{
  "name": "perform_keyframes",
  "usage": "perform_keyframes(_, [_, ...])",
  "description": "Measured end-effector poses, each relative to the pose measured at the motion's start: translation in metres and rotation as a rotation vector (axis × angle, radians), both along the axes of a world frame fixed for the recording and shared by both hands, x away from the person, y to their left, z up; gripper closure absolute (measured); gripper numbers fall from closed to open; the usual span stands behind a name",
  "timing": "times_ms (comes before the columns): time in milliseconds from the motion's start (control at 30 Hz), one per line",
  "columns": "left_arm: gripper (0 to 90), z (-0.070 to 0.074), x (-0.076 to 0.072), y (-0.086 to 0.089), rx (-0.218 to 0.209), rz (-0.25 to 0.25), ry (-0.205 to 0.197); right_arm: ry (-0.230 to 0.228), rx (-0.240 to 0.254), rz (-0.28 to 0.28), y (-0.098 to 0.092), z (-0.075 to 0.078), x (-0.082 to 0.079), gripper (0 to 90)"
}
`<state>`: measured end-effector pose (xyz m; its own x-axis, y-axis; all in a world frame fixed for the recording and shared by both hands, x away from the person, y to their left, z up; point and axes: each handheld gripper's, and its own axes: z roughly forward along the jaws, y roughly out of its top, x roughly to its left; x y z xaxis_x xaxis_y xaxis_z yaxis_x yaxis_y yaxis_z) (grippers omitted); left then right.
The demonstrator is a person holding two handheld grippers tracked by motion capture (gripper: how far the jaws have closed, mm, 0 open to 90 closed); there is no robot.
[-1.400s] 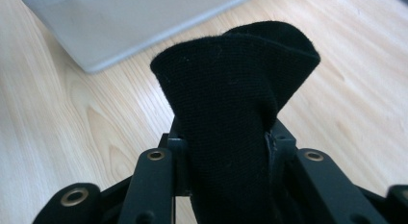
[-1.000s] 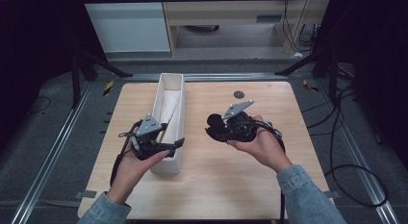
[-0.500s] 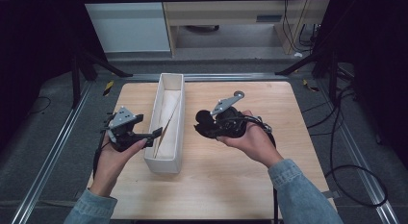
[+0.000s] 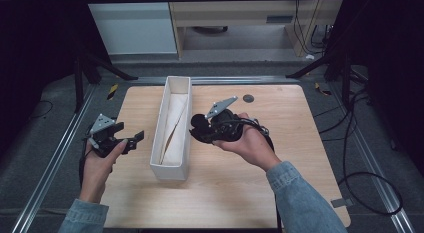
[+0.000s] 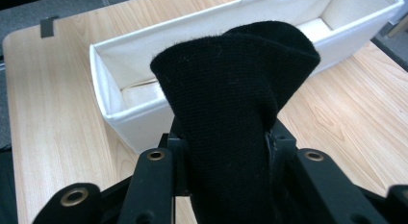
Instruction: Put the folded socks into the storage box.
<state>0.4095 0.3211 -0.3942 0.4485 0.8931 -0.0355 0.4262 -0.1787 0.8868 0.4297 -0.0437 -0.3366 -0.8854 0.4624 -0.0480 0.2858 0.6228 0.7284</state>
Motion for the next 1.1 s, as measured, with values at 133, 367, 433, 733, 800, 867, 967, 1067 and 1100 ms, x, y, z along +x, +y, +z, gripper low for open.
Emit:
perform_keyframes(133, [9.4,-0.019,0.001,0.011,-0.012,0.014,0.027,0.000,0.002,0.013,0.007,0.000,0.001,64.8])
perform_keyframes(367, [9.2,-0.047,0.007,0.021,-0.005,0.058,0.086,-0.002,0.015,0.036,0.021,0.006,0.003,64.8])
perform_keyframes(433, [9.2,-0.049,0.007,0.022,0.009,0.071,0.087,-0.003,0.018,0.045,0.024,0.007,0.004,64.8])
perform_keyframes(733, [9.2,-0.067,0.005,0.021,0.082,0.094,0.107,0.010,0.000,0.057,0.035,0.005,0.005,64.8])
perform_keyframes(800, [9.2,-0.072,0.005,0.019,0.088,0.096,0.108,0.008,0.000,0.068,0.040,0.004,0.005,64.8])
perform_keyframes(867, [9.3,-0.075,0.005,0.018,0.094,0.086,0.117,0.009,0.002,0.069,0.043,0.003,0.005,64.8])
perform_keyframes(967, [9.3,-0.078,0.003,0.018,0.121,0.101,0.118,0.020,0.006,0.071,0.048,0.002,0.006,64.8])
perform_keyframes(1067, [9.3,-0.081,0.002,0.021,0.130,0.108,0.127,0.020,-0.009,0.080,0.056,0.002,0.007,64.8])
perform_keyframes(1100, [9.3,-0.081,0.002,0.022,0.128,0.109,0.129,0.019,-0.012,0.086,0.058,0.002,0.007,64.8])
